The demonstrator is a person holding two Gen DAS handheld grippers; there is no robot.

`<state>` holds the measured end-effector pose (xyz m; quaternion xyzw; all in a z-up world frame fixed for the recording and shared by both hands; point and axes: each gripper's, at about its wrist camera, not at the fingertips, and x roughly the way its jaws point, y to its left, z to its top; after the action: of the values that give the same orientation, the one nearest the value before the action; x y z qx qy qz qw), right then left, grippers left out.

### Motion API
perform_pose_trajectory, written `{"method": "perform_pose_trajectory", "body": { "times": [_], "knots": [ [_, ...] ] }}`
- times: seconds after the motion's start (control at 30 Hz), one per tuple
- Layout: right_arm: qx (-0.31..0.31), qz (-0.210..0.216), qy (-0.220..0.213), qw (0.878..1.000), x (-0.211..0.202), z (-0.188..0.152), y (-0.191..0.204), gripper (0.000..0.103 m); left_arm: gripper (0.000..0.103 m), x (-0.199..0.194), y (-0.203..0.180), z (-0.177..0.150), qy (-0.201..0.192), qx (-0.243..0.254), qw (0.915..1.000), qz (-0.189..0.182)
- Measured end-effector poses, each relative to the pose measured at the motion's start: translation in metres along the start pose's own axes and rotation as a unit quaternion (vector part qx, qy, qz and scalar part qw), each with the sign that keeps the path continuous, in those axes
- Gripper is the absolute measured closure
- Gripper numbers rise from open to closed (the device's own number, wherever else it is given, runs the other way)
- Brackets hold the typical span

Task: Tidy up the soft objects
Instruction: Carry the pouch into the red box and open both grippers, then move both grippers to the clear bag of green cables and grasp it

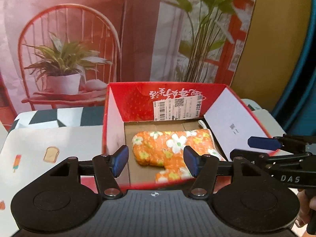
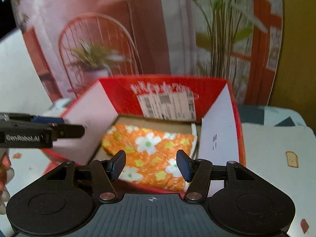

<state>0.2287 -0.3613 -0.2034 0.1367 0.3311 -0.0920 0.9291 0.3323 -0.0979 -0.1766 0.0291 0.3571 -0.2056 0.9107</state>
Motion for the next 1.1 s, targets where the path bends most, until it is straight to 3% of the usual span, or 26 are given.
{"method": "perform_pose_trajectory", "body": {
  "times": [0.17, 0.33, 0.53, 0.73, 0.93, 1.1],
  "knots": [
    [0.004, 0.009, -0.044, 0.999, -0.044, -0.024, 0.015, 0.05, 0.039, -0.038, 0.003, -0.033, -0.031, -0.011, 0.9994, 0.005],
    [0.017, 0.01, -0.057, 0.998, -0.075, -0.061, 0.02, 0.05, 0.039, -0.064, 0.006, -0.067, -0.037, -0.03, 0.9986, 0.021],
    [0.026, 0.004, -0.016, 1.0, -0.085, -0.109, 0.013, 0.05, 0.042, -0.07, -0.007, -0.099, -0.015, -0.041, 0.999, 0.014],
    [0.048, -0.02, 0.026, 0.998, -0.093, -0.148, -0.002, 0.049, 0.051, -0.06, -0.024, -0.121, 0.02, -0.042, 0.9983, -0.035],
    [0.075, -0.037, 0.055, 0.995, -0.097, -0.173, -0.019, 0.043, 0.058, -0.055, -0.037, -0.13, 0.032, -0.027, 0.9967, -0.069],
    [0.107, -0.038, 0.089, 0.99, -0.089, -0.188, -0.029, 0.042, 0.059, -0.047, -0.043, -0.138, 0.053, -0.025, 0.9937, -0.096]
  ]
}}
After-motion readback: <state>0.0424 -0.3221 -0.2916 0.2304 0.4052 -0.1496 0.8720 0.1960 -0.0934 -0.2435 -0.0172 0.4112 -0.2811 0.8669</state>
